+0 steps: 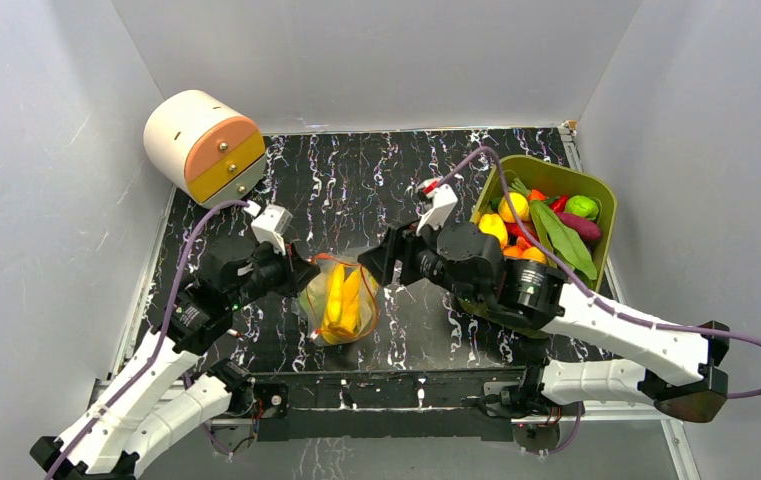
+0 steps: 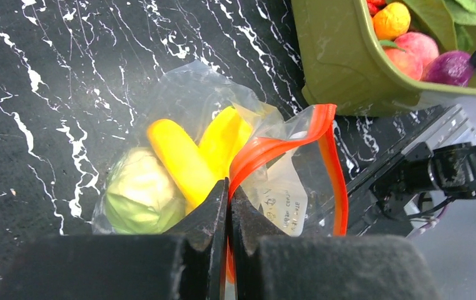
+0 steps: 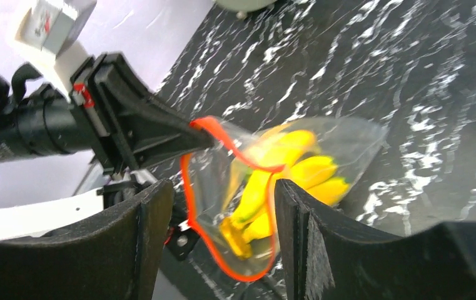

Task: Place the food in the zip-top bag and seal the zipper
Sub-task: Pick up the fake fruit from the bin.

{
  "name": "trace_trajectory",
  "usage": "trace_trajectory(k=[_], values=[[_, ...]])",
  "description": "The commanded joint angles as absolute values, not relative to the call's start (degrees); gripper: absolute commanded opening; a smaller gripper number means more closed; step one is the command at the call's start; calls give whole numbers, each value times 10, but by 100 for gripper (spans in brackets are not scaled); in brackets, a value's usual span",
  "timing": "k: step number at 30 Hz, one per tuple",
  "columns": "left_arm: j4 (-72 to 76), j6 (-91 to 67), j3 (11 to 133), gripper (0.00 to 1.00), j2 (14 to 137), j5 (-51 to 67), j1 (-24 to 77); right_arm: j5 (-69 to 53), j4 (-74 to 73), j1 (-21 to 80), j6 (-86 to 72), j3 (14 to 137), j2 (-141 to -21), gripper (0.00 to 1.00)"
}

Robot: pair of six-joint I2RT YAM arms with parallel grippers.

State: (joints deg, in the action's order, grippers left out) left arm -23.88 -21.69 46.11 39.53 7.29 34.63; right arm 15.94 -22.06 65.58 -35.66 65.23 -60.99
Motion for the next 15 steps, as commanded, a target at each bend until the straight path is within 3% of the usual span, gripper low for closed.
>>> trace_trajectory(k=[1,8,15], values=[[-268,-159,480,0,378,100,347,265,-314,656,-282,728,-613,57],[-248,-153,433,0,327,120,347,378,-410,629,-289,751,-658,51],[-236,-163,396,0,274,96,347,376,-507,462,-284,771,-676,48]])
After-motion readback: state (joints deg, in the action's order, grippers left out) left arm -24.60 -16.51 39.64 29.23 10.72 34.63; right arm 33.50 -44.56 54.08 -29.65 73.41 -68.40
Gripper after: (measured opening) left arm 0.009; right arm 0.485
